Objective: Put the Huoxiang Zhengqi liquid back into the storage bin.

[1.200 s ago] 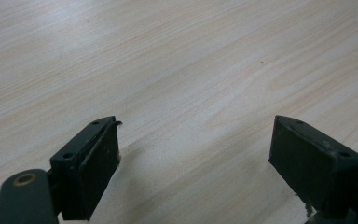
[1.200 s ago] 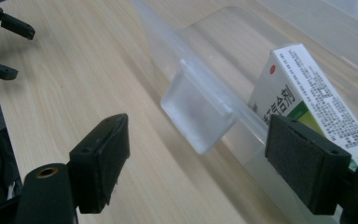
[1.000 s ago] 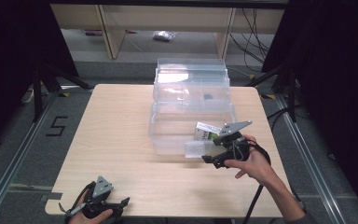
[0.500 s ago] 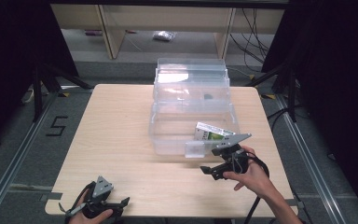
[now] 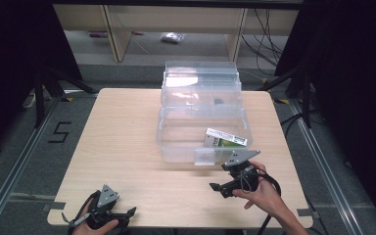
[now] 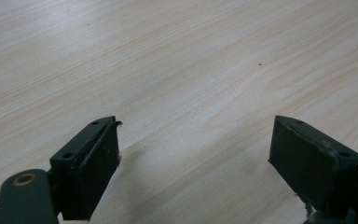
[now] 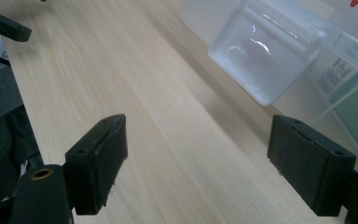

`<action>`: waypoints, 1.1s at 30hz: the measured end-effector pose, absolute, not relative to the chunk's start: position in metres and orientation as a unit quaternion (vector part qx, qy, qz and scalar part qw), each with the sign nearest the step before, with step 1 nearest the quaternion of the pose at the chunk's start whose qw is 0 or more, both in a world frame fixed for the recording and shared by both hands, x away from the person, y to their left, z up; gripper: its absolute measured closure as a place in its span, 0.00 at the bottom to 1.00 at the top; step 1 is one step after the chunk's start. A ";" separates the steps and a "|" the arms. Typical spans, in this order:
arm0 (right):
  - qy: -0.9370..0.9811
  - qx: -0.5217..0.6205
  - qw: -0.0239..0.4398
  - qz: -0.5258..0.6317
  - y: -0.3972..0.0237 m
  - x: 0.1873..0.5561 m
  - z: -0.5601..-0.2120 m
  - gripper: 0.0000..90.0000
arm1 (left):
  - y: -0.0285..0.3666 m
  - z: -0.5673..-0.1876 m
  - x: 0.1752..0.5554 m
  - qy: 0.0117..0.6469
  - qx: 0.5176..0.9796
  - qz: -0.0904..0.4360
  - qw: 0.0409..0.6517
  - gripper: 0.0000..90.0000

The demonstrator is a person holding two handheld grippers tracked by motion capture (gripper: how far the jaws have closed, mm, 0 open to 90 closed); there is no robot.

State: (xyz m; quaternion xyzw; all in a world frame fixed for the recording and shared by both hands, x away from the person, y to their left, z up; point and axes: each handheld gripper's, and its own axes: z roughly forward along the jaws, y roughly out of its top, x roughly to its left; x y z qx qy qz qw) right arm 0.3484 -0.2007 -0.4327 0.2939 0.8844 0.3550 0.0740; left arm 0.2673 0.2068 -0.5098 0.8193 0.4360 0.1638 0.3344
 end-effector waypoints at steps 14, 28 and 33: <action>0.881 0.309 0.080 0.350 -0.210 0.339 -0.458 0.23 | 0.207 -0.509 0.267 0.432 0.825 0.160 0.326 0.17; 0.867 0.329 0.061 0.368 -0.223 0.325 -0.466 0.23 | 0.205 -0.511 0.266 0.438 0.818 0.161 0.337 0.17; 0.868 0.342 0.051 0.356 -0.226 0.321 -0.470 0.21 | 0.205 -0.510 0.266 0.435 0.821 0.161 0.332 0.17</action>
